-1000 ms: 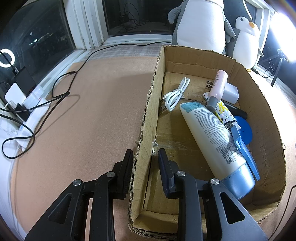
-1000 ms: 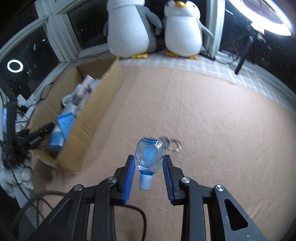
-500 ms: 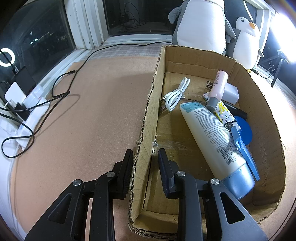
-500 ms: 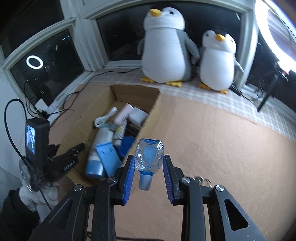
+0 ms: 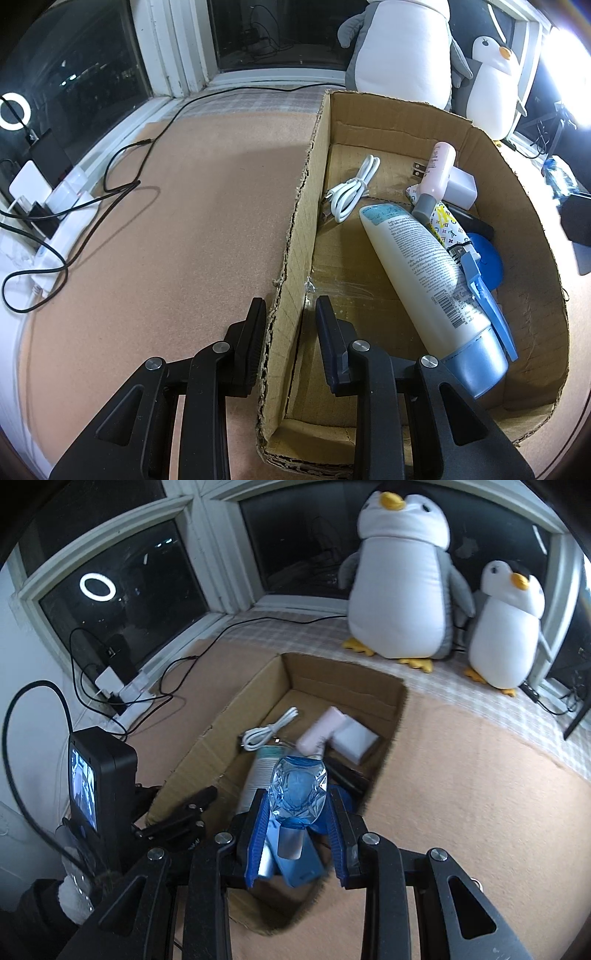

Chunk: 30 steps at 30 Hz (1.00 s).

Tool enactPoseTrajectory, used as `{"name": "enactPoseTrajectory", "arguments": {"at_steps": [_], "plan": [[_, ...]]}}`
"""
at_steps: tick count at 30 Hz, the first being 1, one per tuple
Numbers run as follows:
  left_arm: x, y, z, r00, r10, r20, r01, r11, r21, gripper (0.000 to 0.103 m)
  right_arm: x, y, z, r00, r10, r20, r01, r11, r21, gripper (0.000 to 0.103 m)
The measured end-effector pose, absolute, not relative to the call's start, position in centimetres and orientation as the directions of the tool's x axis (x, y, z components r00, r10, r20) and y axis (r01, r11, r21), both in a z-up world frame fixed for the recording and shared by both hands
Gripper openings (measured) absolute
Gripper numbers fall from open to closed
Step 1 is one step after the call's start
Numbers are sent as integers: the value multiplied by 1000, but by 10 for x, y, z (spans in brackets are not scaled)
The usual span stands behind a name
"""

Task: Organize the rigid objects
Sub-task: 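Carry the blue-capped bottle into the box and open the right tool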

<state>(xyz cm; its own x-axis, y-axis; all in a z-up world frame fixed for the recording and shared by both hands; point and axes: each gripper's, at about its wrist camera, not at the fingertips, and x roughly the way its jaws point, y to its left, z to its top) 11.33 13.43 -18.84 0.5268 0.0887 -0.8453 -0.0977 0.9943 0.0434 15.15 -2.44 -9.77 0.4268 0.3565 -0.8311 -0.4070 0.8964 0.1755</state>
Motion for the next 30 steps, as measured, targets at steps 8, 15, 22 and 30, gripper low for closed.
{"name": "enactPoseTrajectory", "arguments": {"at_steps": [8, 15, 22, 30], "plan": [[113, 134, -188, 527, 88, -846, -98, 994, 42, 26, 162, -9, -112, 388, 365, -846, -420, 888, 190, 27], [113, 134, -188, 527, 89, -845, -97, 994, 44, 26, 165, -6, -114, 386, 361, -849, -429, 885, 182, 31], [113, 135, -188, 527, 89, -845, -98, 994, 44, 26, 167, -11, -109, 403, 380, -833, -419, 885, 202, 50], [113, 135, -188, 527, 90, -845, -98, 994, 45, 26, 164, -13, -107, 404, 382, -831, -421, 884, 202, 50]]}}
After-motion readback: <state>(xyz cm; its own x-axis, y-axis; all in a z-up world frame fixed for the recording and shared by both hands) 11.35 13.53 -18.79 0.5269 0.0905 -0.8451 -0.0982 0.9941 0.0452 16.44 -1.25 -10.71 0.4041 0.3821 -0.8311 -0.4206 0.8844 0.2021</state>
